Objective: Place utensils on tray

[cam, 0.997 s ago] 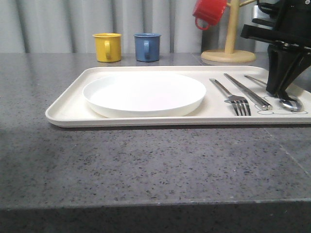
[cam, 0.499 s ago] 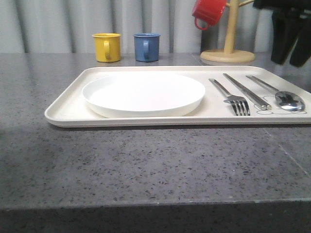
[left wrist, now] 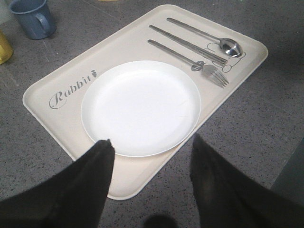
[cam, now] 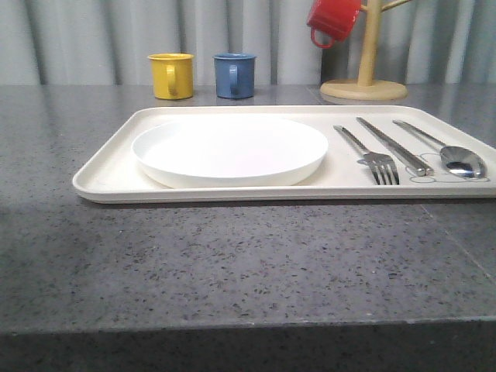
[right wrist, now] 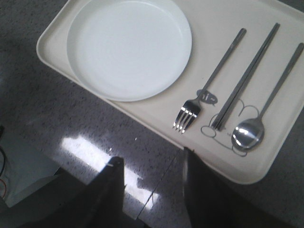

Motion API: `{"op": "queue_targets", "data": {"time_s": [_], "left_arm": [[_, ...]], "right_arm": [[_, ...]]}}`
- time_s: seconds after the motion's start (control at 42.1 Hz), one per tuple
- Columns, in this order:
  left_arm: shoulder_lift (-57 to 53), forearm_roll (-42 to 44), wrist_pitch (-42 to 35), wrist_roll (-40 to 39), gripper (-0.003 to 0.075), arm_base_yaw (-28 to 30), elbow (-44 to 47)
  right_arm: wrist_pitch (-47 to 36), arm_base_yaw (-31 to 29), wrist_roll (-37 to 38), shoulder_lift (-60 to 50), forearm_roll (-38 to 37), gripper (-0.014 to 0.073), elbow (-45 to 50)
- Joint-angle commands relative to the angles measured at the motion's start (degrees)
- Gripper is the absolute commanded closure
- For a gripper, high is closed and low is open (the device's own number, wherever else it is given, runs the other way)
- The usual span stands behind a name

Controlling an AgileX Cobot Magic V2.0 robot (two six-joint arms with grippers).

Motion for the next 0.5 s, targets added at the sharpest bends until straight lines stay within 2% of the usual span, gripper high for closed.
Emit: {"op": "queue_targets", "data": {"time_s": [0.0, 0.332, 0.475], "left_arm": [[-0.24, -0.35, -4.43, -0.53, 0.0352, -0.57, -1.59], [-0.24, -0.35, -4.43, -0.53, 0.0352, -0.57, -1.59], [-0.24, -0.35, -4.43, -0.53, 0.0352, -0.57, -1.59]], "right_arm": [[-4.21, 0.18, -0.47, -6.8, -0.01, 0.0263, 4.11], [-17.78, 0.18, -0.47, -28.23, -2.98, 0.0263, 26.13], [-20.72, 0.18, -0.47, -33.56, -2.97, 0.0263, 31.58]]}}
